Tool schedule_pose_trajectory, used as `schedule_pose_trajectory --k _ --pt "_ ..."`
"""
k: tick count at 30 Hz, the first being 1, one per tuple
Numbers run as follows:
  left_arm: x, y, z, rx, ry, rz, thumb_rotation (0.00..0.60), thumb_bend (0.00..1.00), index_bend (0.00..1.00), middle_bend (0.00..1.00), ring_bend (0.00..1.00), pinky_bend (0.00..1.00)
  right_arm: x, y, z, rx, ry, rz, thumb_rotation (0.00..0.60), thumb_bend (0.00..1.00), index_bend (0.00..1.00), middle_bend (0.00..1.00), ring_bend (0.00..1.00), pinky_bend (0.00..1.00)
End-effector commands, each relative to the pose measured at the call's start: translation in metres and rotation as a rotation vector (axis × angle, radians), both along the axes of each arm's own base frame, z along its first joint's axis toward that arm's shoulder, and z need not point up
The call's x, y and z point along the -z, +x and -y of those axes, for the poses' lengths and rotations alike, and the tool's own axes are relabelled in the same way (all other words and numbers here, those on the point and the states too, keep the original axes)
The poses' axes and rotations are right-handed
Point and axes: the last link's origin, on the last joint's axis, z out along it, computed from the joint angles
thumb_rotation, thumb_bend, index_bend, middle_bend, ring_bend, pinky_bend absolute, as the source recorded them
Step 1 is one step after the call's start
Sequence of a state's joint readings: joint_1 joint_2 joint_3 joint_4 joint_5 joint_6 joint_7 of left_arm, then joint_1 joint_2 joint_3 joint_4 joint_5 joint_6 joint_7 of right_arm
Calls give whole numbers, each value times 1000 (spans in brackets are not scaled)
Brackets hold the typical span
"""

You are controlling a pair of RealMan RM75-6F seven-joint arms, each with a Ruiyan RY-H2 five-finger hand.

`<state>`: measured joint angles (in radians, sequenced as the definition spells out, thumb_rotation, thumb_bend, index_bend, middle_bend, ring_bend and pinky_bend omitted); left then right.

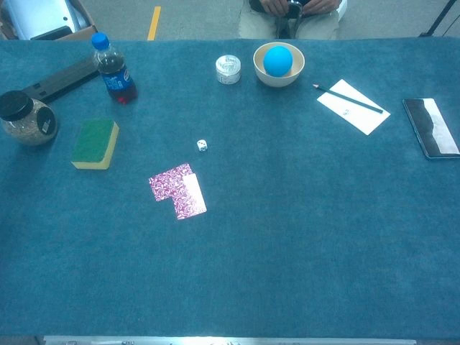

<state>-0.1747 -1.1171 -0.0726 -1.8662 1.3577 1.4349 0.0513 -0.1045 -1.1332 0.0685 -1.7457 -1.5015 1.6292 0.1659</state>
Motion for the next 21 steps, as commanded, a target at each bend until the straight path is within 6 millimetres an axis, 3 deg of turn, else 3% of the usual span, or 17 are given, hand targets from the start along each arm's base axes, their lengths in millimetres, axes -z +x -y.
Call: schedule_pose_trajectory --k 1,13,21 --pt "1 -1 0 -1 -5 0 600 25 139 0 0 0 0 1 0 -1 1 0 600 288 472 372 217 186" --pt "10 18 -19 117 -132 -39 600 25 160 0 0 0 0 -1 1 -1 3 1 600 289 472 372 218 186" --pt "35 48 -45 264 -308 -53 600 25 250 0 0 0 1 -5 4 10 9 -4 600 288 472 371 218 186"
